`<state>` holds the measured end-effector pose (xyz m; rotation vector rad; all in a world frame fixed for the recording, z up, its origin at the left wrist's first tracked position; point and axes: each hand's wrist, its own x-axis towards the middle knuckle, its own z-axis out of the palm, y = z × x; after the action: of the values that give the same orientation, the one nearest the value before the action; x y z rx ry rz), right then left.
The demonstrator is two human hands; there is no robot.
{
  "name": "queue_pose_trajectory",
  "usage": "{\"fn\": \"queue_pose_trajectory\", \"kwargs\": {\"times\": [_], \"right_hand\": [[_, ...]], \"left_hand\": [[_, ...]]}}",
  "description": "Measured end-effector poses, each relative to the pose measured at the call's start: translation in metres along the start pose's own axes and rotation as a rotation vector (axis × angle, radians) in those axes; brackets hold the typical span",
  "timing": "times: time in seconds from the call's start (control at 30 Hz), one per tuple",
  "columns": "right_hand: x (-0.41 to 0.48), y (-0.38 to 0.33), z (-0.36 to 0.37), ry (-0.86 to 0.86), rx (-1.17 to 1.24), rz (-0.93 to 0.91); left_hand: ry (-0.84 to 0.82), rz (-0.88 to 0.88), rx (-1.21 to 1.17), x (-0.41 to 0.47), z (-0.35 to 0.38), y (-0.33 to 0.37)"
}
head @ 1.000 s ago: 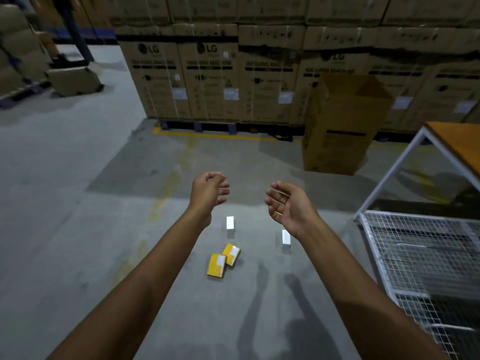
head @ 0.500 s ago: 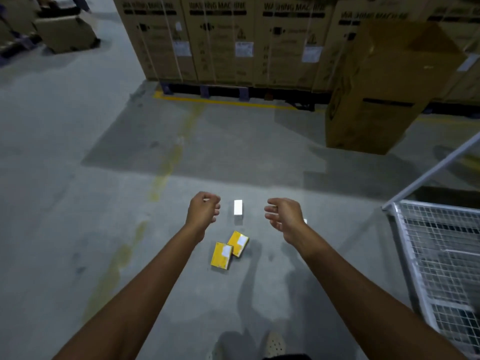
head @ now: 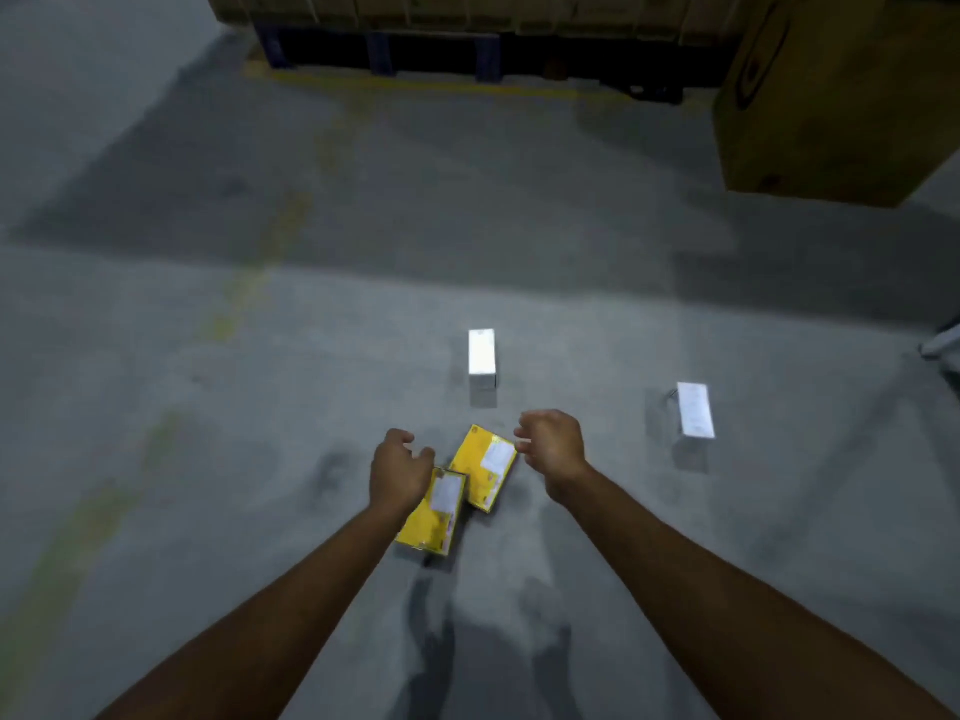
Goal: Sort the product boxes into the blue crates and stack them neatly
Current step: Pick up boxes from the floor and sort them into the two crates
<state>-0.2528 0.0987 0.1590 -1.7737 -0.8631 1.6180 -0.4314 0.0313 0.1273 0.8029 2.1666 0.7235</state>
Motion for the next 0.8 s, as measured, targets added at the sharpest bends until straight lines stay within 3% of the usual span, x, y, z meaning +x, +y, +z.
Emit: {"fn": "queue_pose_trajectory", "kwargs": {"times": [0.1, 0.23, 0.3, 0.5, 0.67, 0.8], "right_hand": [[0.066, 0.058, 0.016, 0.010, -0.106, -0.063], [0.143, 0.117, 0.032, 0.002, -0.157, -0.042], [0.162, 0.135, 0.037, 0.002, -0.245, -0.028], [0.184, 0.177, 0.043, -0.049, -0.625, 0.036], [0.200, 0.177, 0.048, -0.024, -0.540, -0.008], [0.211, 0.164, 0.053, -0.021, -0.527, -0.137]], "left_hand": [[-0.085, -0.040, 0.196, 0.040, 0.055, -0.051], [-0.324, -0.121, 0.524, 0.077, 0.106, -0.103], [-0.307, -0.117, 0.593, 0.094, 0.123, -0.123], [-0.125, -0.055, 0.379, 0.145, 0.120, -0.117], [-0.124, 0.049, 0.169, 0.163, 0.120, -0.098], [-0.245, 0.179, 0.323, 0.153, 0.126, -0.093]]}}
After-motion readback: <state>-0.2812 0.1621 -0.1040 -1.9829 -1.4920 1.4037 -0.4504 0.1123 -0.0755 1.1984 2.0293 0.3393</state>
